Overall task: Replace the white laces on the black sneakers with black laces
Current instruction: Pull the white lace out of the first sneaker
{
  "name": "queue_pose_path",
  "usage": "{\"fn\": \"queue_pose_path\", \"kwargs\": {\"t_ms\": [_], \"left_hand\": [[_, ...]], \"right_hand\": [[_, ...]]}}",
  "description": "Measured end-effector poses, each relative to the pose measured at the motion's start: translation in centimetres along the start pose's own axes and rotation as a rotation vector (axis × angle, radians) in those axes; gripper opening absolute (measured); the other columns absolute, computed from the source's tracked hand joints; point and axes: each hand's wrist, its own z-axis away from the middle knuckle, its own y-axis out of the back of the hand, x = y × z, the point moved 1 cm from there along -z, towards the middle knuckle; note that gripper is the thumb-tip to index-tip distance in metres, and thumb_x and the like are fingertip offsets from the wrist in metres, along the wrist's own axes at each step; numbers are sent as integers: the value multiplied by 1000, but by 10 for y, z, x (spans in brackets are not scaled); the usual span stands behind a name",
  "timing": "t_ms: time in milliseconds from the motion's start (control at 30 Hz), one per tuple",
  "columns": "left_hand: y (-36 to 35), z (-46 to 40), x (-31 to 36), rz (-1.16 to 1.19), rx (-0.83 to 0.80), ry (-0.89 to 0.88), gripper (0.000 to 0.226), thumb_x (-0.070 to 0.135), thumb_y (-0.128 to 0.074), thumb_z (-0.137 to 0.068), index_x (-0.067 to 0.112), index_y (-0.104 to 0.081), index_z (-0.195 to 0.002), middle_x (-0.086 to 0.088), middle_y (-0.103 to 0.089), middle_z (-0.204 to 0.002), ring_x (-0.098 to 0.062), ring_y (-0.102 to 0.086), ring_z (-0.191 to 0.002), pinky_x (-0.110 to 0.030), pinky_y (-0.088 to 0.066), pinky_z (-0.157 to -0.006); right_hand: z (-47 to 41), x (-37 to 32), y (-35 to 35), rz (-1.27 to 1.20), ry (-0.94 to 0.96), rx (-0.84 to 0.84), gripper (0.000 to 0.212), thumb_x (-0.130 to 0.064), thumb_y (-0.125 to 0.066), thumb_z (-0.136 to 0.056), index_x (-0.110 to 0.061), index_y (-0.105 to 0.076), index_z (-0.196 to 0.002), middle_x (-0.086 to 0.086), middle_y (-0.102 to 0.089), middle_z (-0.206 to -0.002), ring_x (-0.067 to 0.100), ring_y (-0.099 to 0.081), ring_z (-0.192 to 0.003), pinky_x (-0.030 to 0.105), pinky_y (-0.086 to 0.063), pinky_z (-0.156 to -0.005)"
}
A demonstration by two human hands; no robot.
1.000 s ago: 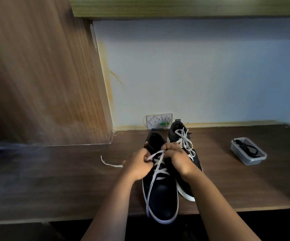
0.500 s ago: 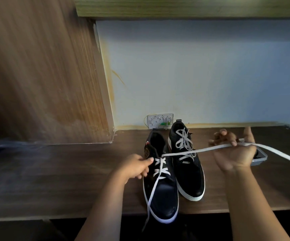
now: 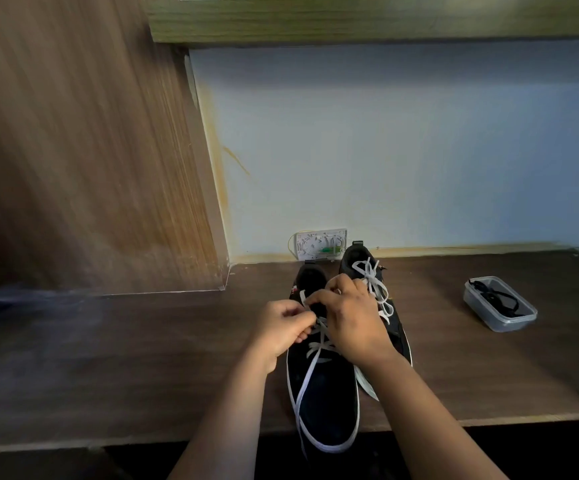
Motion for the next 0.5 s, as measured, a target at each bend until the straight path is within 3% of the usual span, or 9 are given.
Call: {"fn": "queue_pose_path", "kwargs": {"t_ms": [67, 167, 400, 500], "left_hand": [[1, -1, -3, -61, 10, -77, 20, 1, -64, -78, 15, -65, -63, 2, -60, -55, -12, -54, -55, -23, -46, -57], [4, -5, -8, -129, 1, -164, 21, 5, -69, -74, 21, -67, -61, 1, -63, -58, -14, -57, -59, -31, -49, -62], [12, -7, -10, -192, -84, -174, 19, 7, -70, -80, 20, -69, -66, -5, -69, -66, -14, -62, -62, -32, -53, -64], [17, -7, -10, -216, -78, -123, 21, 3, -66, -80, 20, -69, -70, -5, -70, -72, -11, -65, -67, -26, -54, -67]], "right_hand": [[-1, 5, 0, -11, -16, -26, 21, -24, -61, -84, -38, -71, -96, -6, -50, -92, 20, -44, -86, 37, -42, -71], [-1, 6, 3, -128, -17, -101, 20, -25, -70, -81, -35, -73, -98, -6, -54, -91, 19, -44, -87, 37, -43, -77], [2, 5, 4, -13, -62, -336, 23, -36, -53, -95, -37, -63, -115, -6, -50, -106, 17, -36, -103, 37, -38, -88], [1, 5, 6, 13, -49, -326, 20, -34, -56, -92, -37, -66, -109, -7, -52, -103, 17, -37, -102, 36, -39, -87]]}}
